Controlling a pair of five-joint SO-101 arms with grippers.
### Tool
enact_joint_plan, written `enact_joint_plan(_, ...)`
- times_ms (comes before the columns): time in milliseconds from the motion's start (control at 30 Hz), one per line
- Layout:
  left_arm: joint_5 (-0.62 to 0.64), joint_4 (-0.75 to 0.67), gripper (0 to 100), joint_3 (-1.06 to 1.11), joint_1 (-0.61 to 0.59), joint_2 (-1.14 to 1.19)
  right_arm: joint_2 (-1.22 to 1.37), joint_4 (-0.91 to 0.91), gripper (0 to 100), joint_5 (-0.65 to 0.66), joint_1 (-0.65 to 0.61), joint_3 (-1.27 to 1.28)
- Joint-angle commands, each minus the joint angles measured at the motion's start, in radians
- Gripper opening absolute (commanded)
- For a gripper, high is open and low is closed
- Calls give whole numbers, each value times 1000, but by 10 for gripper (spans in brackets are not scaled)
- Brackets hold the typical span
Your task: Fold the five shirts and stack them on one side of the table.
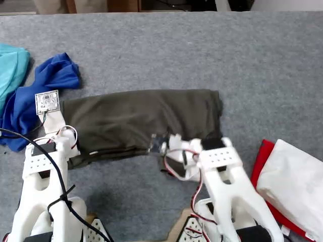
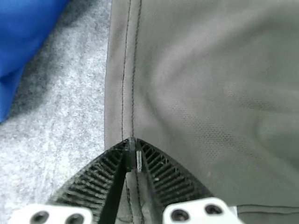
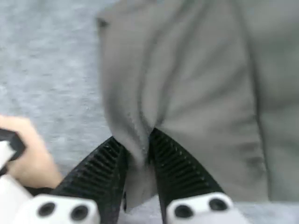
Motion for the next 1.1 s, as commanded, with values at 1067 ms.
enact_joint_plan(1067,-8,-17,21,-3,11,-21,889,218,134,81,12,-1171)
